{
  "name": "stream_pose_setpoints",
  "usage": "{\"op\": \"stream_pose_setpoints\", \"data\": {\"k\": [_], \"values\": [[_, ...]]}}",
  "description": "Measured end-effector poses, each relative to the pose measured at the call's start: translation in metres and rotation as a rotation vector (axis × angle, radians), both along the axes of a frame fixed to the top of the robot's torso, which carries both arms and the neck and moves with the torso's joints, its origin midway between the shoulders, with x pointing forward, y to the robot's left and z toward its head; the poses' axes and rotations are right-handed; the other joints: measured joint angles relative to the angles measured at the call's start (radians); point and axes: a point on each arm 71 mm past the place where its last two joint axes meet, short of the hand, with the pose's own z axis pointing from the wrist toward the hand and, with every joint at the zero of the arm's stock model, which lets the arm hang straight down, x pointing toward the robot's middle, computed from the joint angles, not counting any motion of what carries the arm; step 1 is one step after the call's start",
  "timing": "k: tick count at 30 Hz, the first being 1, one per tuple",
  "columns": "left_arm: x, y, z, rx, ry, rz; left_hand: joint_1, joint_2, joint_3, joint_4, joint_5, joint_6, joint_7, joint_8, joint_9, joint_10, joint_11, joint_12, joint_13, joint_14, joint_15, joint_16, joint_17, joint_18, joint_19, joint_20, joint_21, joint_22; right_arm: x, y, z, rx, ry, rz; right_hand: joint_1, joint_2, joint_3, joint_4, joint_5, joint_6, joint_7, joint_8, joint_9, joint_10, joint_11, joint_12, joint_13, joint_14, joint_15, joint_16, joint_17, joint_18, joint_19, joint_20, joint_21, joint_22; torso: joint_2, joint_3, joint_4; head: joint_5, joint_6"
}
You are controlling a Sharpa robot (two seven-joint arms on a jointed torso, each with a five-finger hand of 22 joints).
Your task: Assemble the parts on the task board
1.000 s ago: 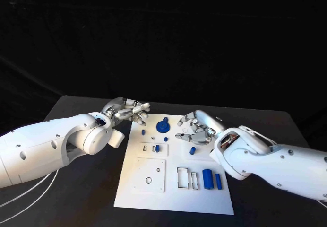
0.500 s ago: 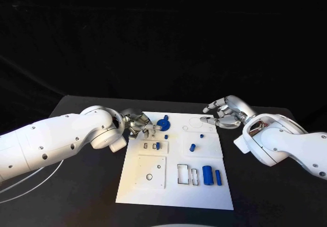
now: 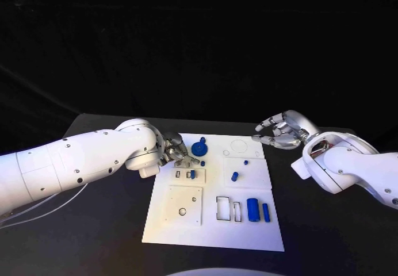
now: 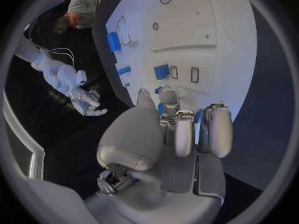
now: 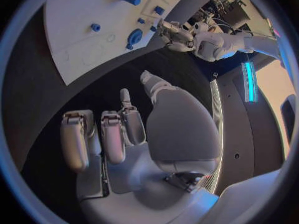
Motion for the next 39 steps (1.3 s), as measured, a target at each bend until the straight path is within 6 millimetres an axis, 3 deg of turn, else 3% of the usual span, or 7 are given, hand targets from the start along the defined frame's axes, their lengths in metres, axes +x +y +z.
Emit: {"op": "stream_pose_setpoints", "data": {"k": [6,22,24,26,32,39], "values": [[0.000,-0.007,-0.002,0.050,0.022,-0.024,-0.004,0.004,0.000,0.000,0.000,-0.002,-0.002,0.011,0.028,0.000,0.000,0.058,0.055,0.003,-0.003,0.000,0.000,0.000,0.007,0.000,0.015,0.000,0.001,-0.002,-0.001,-0.003,0.004,-0.005,0.000,0.000,0.000,0.000,0.006,0.000,0.000,0.000,0.001,0.000,0.000,0.000,0.000,0.000,0.000,0.000,0.000,0.000,0.000,0.000,0.000,0.001,0.001,-0.0007,0.0000,0.002,-0.006],[-0.002,-0.013,-0.008,0.117,0.066,-0.056,-0.013,0.013,0.000,0.000,0.000,-0.003,-0.003,0.011,0.048,0.000,0.000,0.068,0.069,0.003,-0.003,0.000,0.000,0.000,0.006,0.000,0.023,0.000,0.003,-0.003,-0.002,-0.010,0.012,-0.008,0.000,0.000,0.000,0.000,0.006,0.000,0.000,0.004,0.002,0.000,0.000,0.000,0.000,0.000,0.000,0.000,0.000,0.000,0.000,0.000,0.000,0.001,0.002,-0.0015,-0.0012,0.004,-0.018],[-0.002,-0.013,-0.008,0.120,0.069,-0.059,-0.013,0.013,0.000,0.000,0.000,-0.003,-0.003,0.015,0.052,0.000,0.000,0.068,0.071,0.003,-0.003,0.000,0.000,-0.013,0.006,0.000,0.023,0.000,0.003,-0.003,-0.002,-0.011,0.012,-0.009,0.000,0.000,0.000,0.000,0.006,0.000,0.000,0.004,0.002,0.000,0.000,0.000,0.000,0.000,0.000,0.000,0.000,0.000,0.000,0.000,0.000,0.001,0.002,-0.0015,-0.0011,0.003,-0.019],[-0.003,-0.014,-0.008,0.122,0.070,-0.061,-0.013,0.013,0.000,0.000,0.000,-0.003,-0.003,0.015,0.055,0.000,0.000,0.068,0.072,0.003,-0.003,0.000,0.000,-0.015,0.006,0.000,0.023,0.000,0.004,-0.003,-0.002,-0.011,0.013,-0.010,0.000,0.000,-0.003,0.003,0.010,0.000,0.000,0.004,0.003,0.000,0.000,0.000,0.000,0.000,0.000,0.000,0.000,0.000,0.000,0.000,-0.005,0.001,0.002,-0.0014,-0.0009,0.003,-0.020],[-0.003,-0.015,-0.009,0.127,0.074,-0.066,-0.013,0.013,0.000,0.000,0.052,-0.007,-0.007,0.021,0.078,0.000,0.000,0.077,0.083,0.003,-0.003,0.000,0.000,-0.015,0.006,0.000,0.027,0.000,0.005,-0.002,-0.002,-0.012,0.015,-0.009,0.000,0.000,-0.003,0.003,0.010,0.000,0.000,0.004,0.004,0.000,0.000,-0.004,0.000,0.000,0.000,0.000,0.000,0.000,0.000,0.000,-0.005,0.001,0.002,-0.0012,-0.0006,0.005,-0.023],[-0.003,-0.016,-0.009,0.130,0.077,-0.072,-0.007,0.007,0.000,0.000,0.139,-0.007,-0.007,0.021,0.102,-0.008,0.000,0.085,0.092,0.003,-0.003,0.000,0.000,-0.015,0.006,0.000,0.027,0.000,0.006,-0.002,-0.003,-0.014,0.016,-0.011,0.004,-0.004,0.000,0.006,0.015,0.000,0.000,0.004,0.004,0.000,0.000,-0.004,0.000,0.000,0.000,0.000,0.000,0.000,0.000,0.000,-0.005,0.000,0.001,-0.0008,-0.0003,0.006,-0.028]]}}
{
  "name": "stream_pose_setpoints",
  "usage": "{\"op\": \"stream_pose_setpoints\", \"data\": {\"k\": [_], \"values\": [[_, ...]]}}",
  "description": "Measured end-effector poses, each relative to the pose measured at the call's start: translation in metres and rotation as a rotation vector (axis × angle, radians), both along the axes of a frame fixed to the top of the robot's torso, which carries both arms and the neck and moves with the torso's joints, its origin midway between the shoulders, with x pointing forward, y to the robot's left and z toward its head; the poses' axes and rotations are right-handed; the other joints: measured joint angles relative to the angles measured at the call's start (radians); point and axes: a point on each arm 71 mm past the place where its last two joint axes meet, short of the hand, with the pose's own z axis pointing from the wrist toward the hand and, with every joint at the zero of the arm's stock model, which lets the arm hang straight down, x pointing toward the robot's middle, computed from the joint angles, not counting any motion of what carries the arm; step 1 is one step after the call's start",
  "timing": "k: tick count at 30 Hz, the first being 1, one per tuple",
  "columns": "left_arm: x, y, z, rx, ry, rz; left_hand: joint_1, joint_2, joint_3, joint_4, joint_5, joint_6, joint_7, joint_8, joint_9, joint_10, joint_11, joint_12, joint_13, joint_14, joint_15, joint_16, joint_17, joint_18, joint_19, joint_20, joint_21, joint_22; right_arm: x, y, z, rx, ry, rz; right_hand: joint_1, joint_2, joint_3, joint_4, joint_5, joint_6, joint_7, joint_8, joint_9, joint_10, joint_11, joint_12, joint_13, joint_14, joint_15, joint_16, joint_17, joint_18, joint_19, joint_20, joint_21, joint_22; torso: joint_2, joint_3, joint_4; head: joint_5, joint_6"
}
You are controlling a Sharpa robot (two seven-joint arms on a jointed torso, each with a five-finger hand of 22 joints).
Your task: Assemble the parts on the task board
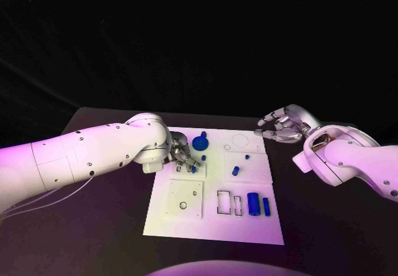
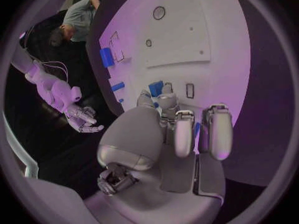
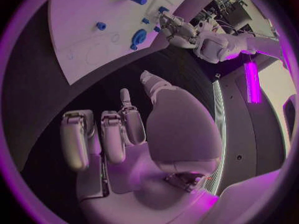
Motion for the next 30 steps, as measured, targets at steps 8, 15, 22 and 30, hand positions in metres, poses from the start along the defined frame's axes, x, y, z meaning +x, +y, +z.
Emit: {"op": "stream_pose_setpoints", "data": {"k": [8,15,22,30], "values": [[-0.0003,-0.0017,-0.0003,0.002,0.004,-0.007,0.013,-0.002,0.000,0.000,0.072,-0.003,-0.003,0.000,0.017,-0.003,-0.003,0.004,0.006,0.000,0.000,0.000,0.000,0.000,0.004,-0.004,0.004,0.000,0.0004,0.0005,-0.0003,-0.001,0.002,0.000,0.000,0.000,0.000,0.000,0.000,0.000,0.000,0.000,0.001,0.000,0.000,0.000,0.000,0.000,0.000,0.000,0.001,0.000,0.000,0.000,0.000,0.000,0.000,0.0000,-0.0005,0.000,-0.004],[0.0003,-0.0025,-0.0013,0.006,0.008,-0.010,0.013,-0.002,0.000,0.000,0.078,-0.003,-0.003,0.000,0.019,-0.003,-0.003,0.003,0.008,-0.004,-0.004,0.000,0.000,0.000,0.003,-0.003,0.004,0.000,0.0005,0.0004,-0.0006,-0.002,0.004,0.000,0.000,0.000,0.000,0.000,0.000,0.000,0.000,0.000,0.001,0.000,0.000,0.000,0.000,0.000,0.000,0.000,0.001,0.000,0.000,0.000,0.000,0.000,0.000,-0.0003,-0.0009,-0.002,-0.007],[0.0003,-0.0037,-0.0020,0.009,0.012,-0.014,0.018,0.003,0.000,0.000,0.094,-0.003,-0.003,0.000,0.023,-0.003,-0.003,0.007,0.009,-0.004,-0.004,0.000,0.000,0.000,0.003,-0.003,0.004,0.000,0.0006,0.0007,-0.0007,-0.002,0.005,0.001,0.000,0.000,0.000,0.000,0.000,0.000,0.000,0.000,0.001,0.000,0.000,0.000,0.000,0.000,0.000,0.000,0.001,0.000,0.000,0.000,0.000,0.000,0.001,-0.0005,-0.0009,-0.002,-0.010],[0.0003,-0.0038,-0.0023,0.011,0.015,-0.016,0.062,0.006,0.000,0.000,0.120,0.000,-0.007,0.000,0.032,-0.003,-0.003,0.007,0.011,0.000,-0.007,0.000,0.000,0.000,0.003,-0.003,0.004,0.000,0.0006,0.0007,-0.0009,-0.003,0.006,0.001,0.000,0.000,0.000,0.000,0.006,0.000,0.000,0.000,0.003,0.000,0.000,0.000,0.000,0.000,0.000,0.000,0.001,0.000,0.000,0.000,0.000,0.000,0.001,-0.0004,-0.0007,-0.004,-0.015]]}}
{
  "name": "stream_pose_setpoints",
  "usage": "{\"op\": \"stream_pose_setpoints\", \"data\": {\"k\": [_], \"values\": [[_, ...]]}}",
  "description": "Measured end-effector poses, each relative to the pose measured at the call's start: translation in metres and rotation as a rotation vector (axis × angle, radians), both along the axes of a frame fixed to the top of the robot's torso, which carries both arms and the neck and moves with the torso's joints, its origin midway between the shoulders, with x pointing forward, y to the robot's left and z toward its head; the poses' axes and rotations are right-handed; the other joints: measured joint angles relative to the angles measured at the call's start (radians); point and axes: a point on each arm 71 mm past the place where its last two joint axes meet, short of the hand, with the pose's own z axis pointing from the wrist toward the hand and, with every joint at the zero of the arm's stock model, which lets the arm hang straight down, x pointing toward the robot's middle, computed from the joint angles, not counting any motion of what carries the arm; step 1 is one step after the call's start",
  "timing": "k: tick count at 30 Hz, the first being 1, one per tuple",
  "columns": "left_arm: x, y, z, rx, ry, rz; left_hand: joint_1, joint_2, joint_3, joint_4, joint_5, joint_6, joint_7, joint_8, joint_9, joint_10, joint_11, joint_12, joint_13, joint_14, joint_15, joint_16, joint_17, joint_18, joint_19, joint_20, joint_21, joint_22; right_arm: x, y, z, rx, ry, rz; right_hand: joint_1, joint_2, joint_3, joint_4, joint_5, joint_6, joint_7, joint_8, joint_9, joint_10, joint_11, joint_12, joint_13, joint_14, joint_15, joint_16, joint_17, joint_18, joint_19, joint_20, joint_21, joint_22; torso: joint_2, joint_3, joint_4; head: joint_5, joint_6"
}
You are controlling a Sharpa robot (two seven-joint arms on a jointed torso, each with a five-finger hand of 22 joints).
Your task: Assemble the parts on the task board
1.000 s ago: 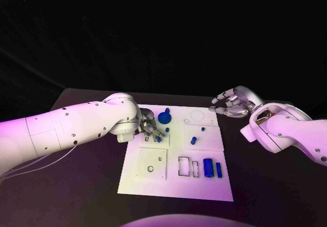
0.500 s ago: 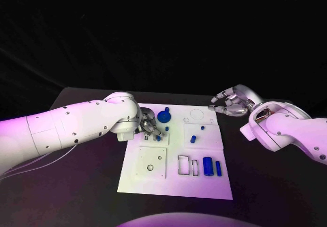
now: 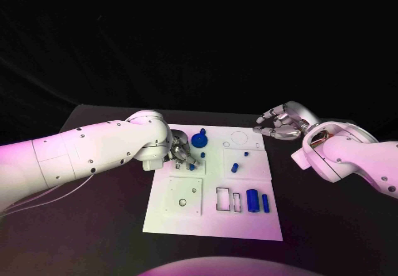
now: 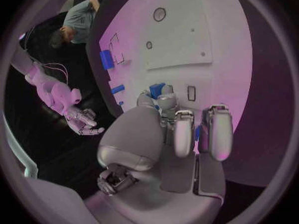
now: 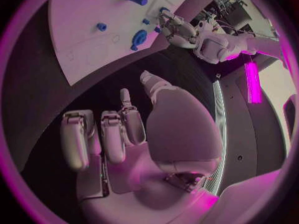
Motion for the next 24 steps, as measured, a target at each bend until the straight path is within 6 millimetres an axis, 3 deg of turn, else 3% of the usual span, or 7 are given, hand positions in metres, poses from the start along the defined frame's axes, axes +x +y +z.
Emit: {"op": "stream_pose_setpoints", "data": {"k": [4,8,13,19,20,22,24], "values": [[0.0001,0.0000,0.0002,0.001,0.001,-0.002,0.031,0.000,0.000,0.000,0.021,0.006,-0.005,-0.004,0.004,0.002,-0.006,0.000,0.000,0.000,0.000,0.000,0.000,0.000,0.004,-0.004,0.000,0.000,0.0000,-0.0003,0.0000,0.000,0.001,0.000,0.000,0.000,0.000,0.000,0.000,0.000,0.000,0.000,0.000,0.000,0.000,0.000,0.000,0.000,0.000,0.000,0.000,0.000,0.000,0.000,0.000,0.000,0.000,-0.0001,0.0001,-0.001,-0.002],[0.0002,0.0000,0.0006,0.000,0.002,-0.002,0.084,0.008,0.000,0.000,0.014,0.007,-0.007,-0.008,0.008,0.002,-0.009,0.000,0.003,0.000,-0.007,0.000,0.000,0.000,0.004,-0.004,0.000,0.000,-0.0001,-0.0004,-0.0001,-0.001,0.001,0.000,0.000,0.000,0.000,0.000,0.000,0.000,0.000,0.000,0.001,0.000,0.000,0.000,0.001,0.000,0.000,0.000,0.000,0.000,0.000,0.000,0.000,0.000,-0.001,-0.0003,0.0004,-0.001,-0.004],[0.0013,-0.0004,0.0038,-0.009,-0.001,0.000,0.223,0.023,0.040,0.040,-0.126,-0.004,-0.014,-0.024,0.023,0.000,-0.015,-0.007,0.001,-0.004,-0.011,0.000,0.000,0.000,0.003,-0.011,0.000,0.000,0.0000,-0.0006,-0.0003,-0.001,0.002,-0.001,0.000,0.000,0.003,0.003,0.000,0.000,0.000,0.000,0.001,0.000,0.000,0.000,0.001,0.000,0.000,0.000,0.000,0.000,0.000,0.000,0.000,0.000,-0.001,-0.0004,0.0007,-0.001,-0.006],[0.0011,0.0003,0.0039,-0.024,0.006,0.008,0.278,-0.013,0.126,0.054,-0.150,-0.013,-0.005,-0.033,0.024,0.000,-0.014,-0.019,-0.003,-0.004,-0.011,0.000,0.000,0.000,0.004,-0.011,0.000,0.000,0.0001,-0.0010,-0.0004,-0.002,0.002,-0.001,0.000,0.000,0.003,0.003,0.000,0.000,0.000,0.000,0.002,0.000,0.000,0.000,0.001,0.000,0.000,0.000,0.000,0.000,0.000,0.000,0.000,0.001,-0.002,-0.0004,0.0008,0.001,-0.005],[0.0011,0.0005,0.0038,-0.026,0.007,0.009,0.277,-0.024,0.135,0.056,-0.150,-0.015,-0.003,-0.033,0.024,0.001,-0.014,-0.019,-0.003,-0.004,-0.011,0.000,0.000,0.000,0.003,-0.011,0.000,0.000,0.0002,-0.0012,-0.0004,-0.002,0.003,-0.002,0.000,0.000,0.003,0.003,0.000,0.000,0.000,0.000,0.002,0.000,0.000,0.000,0.001,0.000,0.000,0.000,0.000,0.000,0.000,0.000,0.000,0.001,-0.002,-0.0003,0.0009,0.001,-0.005],[0.0010,0.0010,0.0037,-0.031,0.009,0.013,0.219,-0.116,0.369,0.055,-0.148,-0.015,-0.003,-0.032,0.023,0.004,-0.010,-0.023,-0.004,-0.002,-0.009,0.000,0.000,0.000,0.004,-0.011,0.000,0.000,0.0002,-0.0014,-0.0004,-0.002,0.003,-0.002,0.000,0.000,0.003,0.003,0.000,0.000,0.000,0.000,0.002,0.000,0.000,0.000,0.001,0.000,0.000,0.000,0.000,0.000,0.000,0.000,0.000,0.001,-0.002,-0.0001,0.0011,0.002,-0.005],[0.0006,0.0021,0.0030,-0.035,0.013,0.019,0.121,-0.234,0.624,0.053,-0.148,-0.010,0.001,-0.032,0.023,0.015,-0.007,-0.014,0.009,0.000,-0.007,0.000,0.000,0.000,0.003,-0.011,-0.003,0.000,0.0002,-0.0015,-0.0005,-0.002,0.003,-0.002,0.000,0.000,0.003,0.003,0.002,0.000,0.000,0.000,0.002,0.000,0.000,0.000,0.001,0.000,0.000,0.000,0.000,0.000,0.000,0.000,0.000,0.001,-0.002,-0.0001,0.0012,0.002,-0.004]]}}
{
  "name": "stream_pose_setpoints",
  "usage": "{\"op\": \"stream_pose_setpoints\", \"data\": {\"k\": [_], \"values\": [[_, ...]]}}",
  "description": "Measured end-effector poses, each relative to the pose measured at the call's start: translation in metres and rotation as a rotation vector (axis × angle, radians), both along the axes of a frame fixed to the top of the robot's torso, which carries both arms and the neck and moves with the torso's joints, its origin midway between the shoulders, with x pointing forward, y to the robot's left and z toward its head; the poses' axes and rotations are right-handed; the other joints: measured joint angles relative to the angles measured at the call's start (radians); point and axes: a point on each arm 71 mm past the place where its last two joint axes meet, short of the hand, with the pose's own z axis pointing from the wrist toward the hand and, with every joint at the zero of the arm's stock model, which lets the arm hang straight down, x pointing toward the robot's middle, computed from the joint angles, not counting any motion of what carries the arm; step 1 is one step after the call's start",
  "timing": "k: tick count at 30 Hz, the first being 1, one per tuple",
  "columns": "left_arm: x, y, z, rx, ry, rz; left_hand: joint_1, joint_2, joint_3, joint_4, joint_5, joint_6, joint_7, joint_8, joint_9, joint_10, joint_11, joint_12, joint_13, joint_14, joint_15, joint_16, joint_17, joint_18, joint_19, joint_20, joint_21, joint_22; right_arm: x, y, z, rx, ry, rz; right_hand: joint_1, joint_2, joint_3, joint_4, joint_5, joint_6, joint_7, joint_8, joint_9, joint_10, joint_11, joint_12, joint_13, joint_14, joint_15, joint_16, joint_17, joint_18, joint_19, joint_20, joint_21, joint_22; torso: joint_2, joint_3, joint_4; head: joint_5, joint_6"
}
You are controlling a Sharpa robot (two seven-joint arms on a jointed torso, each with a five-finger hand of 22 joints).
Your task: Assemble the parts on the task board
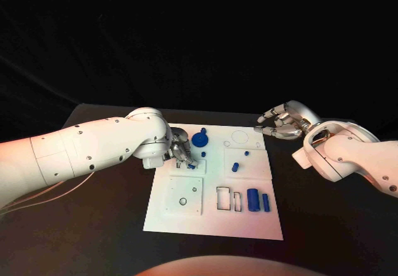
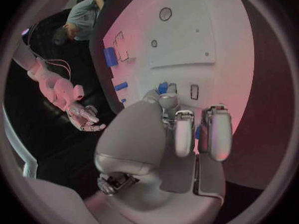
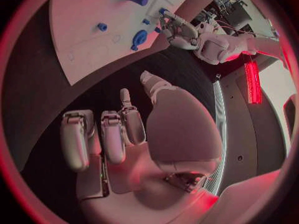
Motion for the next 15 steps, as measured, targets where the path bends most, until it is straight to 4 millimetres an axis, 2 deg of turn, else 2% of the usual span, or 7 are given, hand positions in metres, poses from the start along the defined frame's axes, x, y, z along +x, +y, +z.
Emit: {"op": "stream_pose_setpoints", "data": {"k": [1,2,3,4,5,7,15], "values": [[-0.0004,0.0009,-0.0009,-0.001,0.003,0.003,-0.089,-0.090,0.195,0.000,-0.001,0.002,0.001,0.022,0.000,0.011,-0.001,0.012,0.007,0.000,0.000,0.000,0.000,0.000,0.000,0.000,-0.003,0.000,0.0000,0.0000,0.0000,0.000,0.000,0.000,0.000,0.000,0.000,0.000,0.004,0.000,0.000,0.000,0.000,0.000,0.000,0.000,0.000,0.000,0.000,0.000,0.000,0.000,0.000,0.000,-0.004,0.000,0.000,0.0002,0.0000,0.000,0.000],[-0.0008,0.0018,-0.0018,-0.002,0.006,0.006,-0.145,-0.146,0.348,-0.011,-0.009,0.004,0.003,0.059,0.000,0.019,-0.002,0.018,0.012,0.000,0.000,0.000,0.000,0.000,0.000,0.000,-0.004,0.000,0.0001,-0.0001,-0.0001,0.000,0.000,0.000,0.003,0.003,0.000,0.000,0.004,0.000,0.000,0.000,0.000,0.000,0.000,0.000,0.000,0.000,0.000,0.000,0.000,0.000,0.000,0.000,-0.004,0.000,0.000,0.0004,0.0000,0.000,0.001],[-0.0013,0.0025,-0.0023,-0.004,0.009,0.008,-0.182,-0.161,0.398,-0.013,-0.011,0.004,0.003,0.076,0.001,0.021,-0.001,0.024,0.016,0.000,0.000,0.000,0.000,0.000,0.000,0.000,-0.005,0.000,0.0001,-0.0002,-0.0001,0.000,0.001,0.000,0.004,0.004,0.000,0.000,0.004,0.000,0.000,0.000,0.000,0.000,0.000,0.000,0.000,0.000,0.000,0.000,0.000,0.000,0.000,0.000,-0.004,0.000,0.000,0.0003,0.0000,0.000,0.001],[-0.0017,0.0035,-0.0025,-0.007,0.012,0.012,-0.218,-0.164,0.408,-0.008,-0.011,0.006,0.003,0.085,0.003,0.025,-0.004,0.027,0.019,0.000,0.000,0.000,0.000,0.000,0.000,0.000,-0.005,0.000,0.0001,-0.0003,-0.0002,0.000,0.001,0.000,0.004,0.004,0.000,0.000,0.004,0.000,0.000,0.000,0.000,0.000,0.000,0.000,0.000,0.000,0.000,0.000,0.000,0.000,0.000,0.000,-0.004,0.000,0.000,0.0004,0.0000,0.000,0.001],[-0.0020,0.0041,-0.0024,-0.010,0.014,0.015,-0.258,-0.164,0.444,-0.027,-0.011,0.009,0.001,0.091,0.088,0.027,-0.006,0.030,0.023,0.000,0.000,0.000,0.000,0.000,0.000,0.000,-0.005,0.000,0.0001,-0.0003,-0.0002,0.000,0.001,-0.001,0.004,0.004,0.000,0.000,0.004,0.000,0.000,0.000,0.000,0.000,0.000,0.000,0.000,0.000,0.000,0.000,0.000,0.000,0.000,0.000,-0.004,0.000,0.000,0.0005,0.0001,0.000,0.001],[-0.0026,0.0049,-0.0017,-0.017,0.016,0.020,-0.294,-0.163,0.450,-0.040,-0.005,0.011,-0.001,0.094,0.147,0.032,-0.004,0.037,0.027,0.000,0.000,0.000,0.000,0.000,0.000,0.000,-0.005,0.000,0.0001,-0.0005,-0.0002,-0.001,0.001,-0.001,0.004,0.004,0.000,0.000,0.004,0.000,0.000,0.000,0.001,0.000,0.000,0.000,0.000,0.000,0.000,0.000,0.000,0.000,0.000,0.000,-0.004,0.000,0.000,0.0007,0.0000,0.000,0.002],[-0.0039,0.0074,0.0010,-0.048,0.017,0.045,-0.357,-0.166,0.459,-0.082,0.064,0.017,-0.007,0.105,0.170,0.042,-0.004,0.057,0.048,0.000,0.000,0.000,0.000,0.000,0.000,0.000,-0.005,0.000,0.0002,-0.0014,-0.0004,-0.001,0.002,-0.003,0.004,0.004,0.000,0.000,0.004,0.000,0.000,0.000,0.001,0.000,0.000,0.000,0.000,0.000,0.000,0.000,0.000,0.000,0.000,0.000,-0.004,0.000,0.000,0.0015,0.0006,0.002,0.006]]}}
